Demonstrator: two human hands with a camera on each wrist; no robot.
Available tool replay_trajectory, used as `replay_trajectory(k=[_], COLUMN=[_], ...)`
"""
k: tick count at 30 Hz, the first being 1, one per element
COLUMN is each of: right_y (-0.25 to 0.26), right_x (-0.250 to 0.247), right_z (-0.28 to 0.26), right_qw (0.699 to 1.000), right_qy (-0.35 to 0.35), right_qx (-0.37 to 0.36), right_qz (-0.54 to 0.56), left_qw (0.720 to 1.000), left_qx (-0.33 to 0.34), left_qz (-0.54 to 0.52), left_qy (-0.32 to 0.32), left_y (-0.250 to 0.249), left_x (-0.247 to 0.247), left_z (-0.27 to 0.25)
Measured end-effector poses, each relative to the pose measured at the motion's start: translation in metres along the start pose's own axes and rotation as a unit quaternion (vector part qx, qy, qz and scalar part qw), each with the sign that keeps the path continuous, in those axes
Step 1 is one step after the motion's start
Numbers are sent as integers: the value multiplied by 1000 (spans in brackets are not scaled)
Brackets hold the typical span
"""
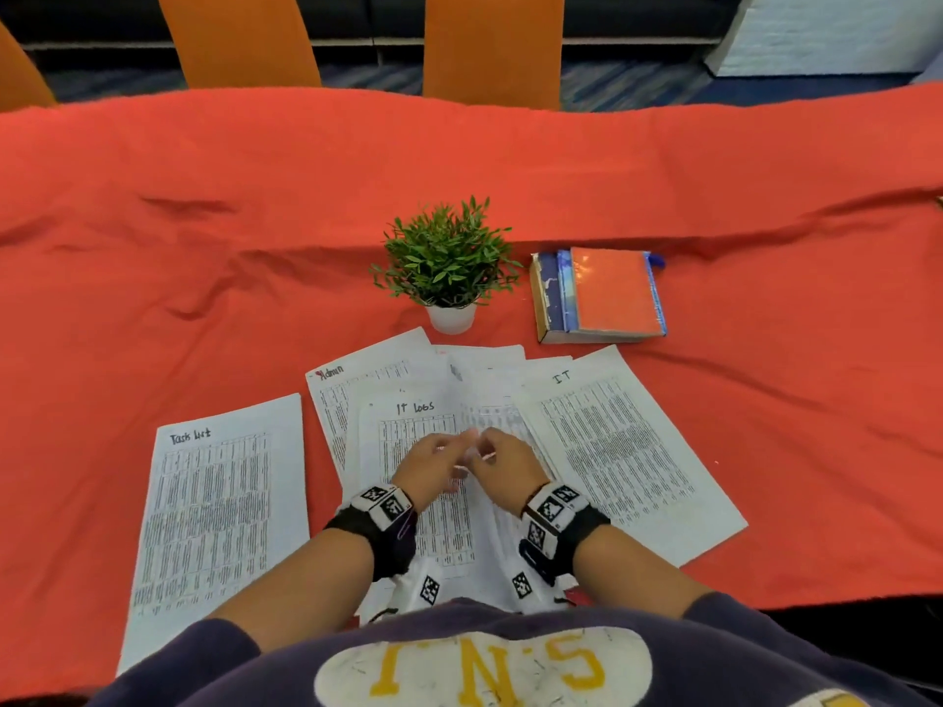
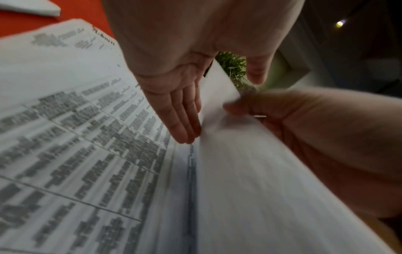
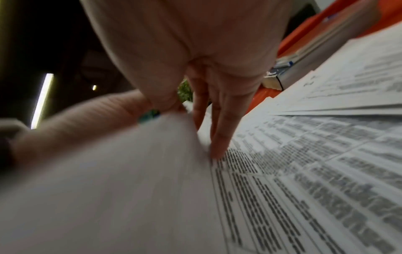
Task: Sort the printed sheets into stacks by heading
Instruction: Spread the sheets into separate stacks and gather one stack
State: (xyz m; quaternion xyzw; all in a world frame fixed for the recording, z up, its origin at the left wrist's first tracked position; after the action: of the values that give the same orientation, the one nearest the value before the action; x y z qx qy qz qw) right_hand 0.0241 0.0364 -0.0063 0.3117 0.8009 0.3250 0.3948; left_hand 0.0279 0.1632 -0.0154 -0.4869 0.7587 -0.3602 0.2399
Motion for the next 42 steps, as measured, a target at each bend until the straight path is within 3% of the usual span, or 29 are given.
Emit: replay_trajectory(k=[2,4,7,11,14,19,21,23,25,31,37,42], right_y=[2,-12,-62,-147,-187,-203,-203,-201,-197,-179,-173,-152], right_x=[-6,-28,-84,-155,-177,-179,-178,-178,-179,-194,-213,-196], right_z=[-4,-6,-7,-19,-29,-30,-30,-28,-29,-45,-64,-57], right_qw=[995,991,994,954,922,916,924,938,952,978,967,937], right_qy=[63,78,-16,-164,-161,-132,-107,-85,-76,-112,-175,-137], right_qx=[-17,3,77,251,337,364,360,332,294,160,64,38], right_qz=[77,112,72,-25,-104,-107,-78,-48,-26,72,175,320], left_qw=[999,996,984,980,976,979,984,982,971,935,942,966], left_qx=[-13,-17,-28,-31,-41,-46,-71,-85,-77,39,179,150], left_qz=[-21,46,132,144,138,72,48,98,151,235,109,3], left_qy=[-30,-77,-117,-137,-163,-183,-156,-140,-168,-262,-261,-212], left_y=[-1,0,7,15,19,31,34,33,27,-37,-87,-77], left_x=[6,1,-10,-18,-24,-30,-25,-20,-23,-50,-65,-41], left_z=[5,10,13,9,5,8,9,10,7,-26,-51,-24])
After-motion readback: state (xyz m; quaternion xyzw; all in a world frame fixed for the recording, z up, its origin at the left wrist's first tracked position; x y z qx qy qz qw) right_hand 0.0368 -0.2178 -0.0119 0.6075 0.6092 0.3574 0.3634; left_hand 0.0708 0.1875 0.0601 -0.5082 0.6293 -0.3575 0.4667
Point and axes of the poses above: each hand's wrist, its own z-axis towards the middle knuckle, its own x-axis out of the palm, y = z × x, the point moved 4 cm from there along z, towards the middle knuckle, and after that the axes turned 14 degrees about y, right-handed, at the moved point
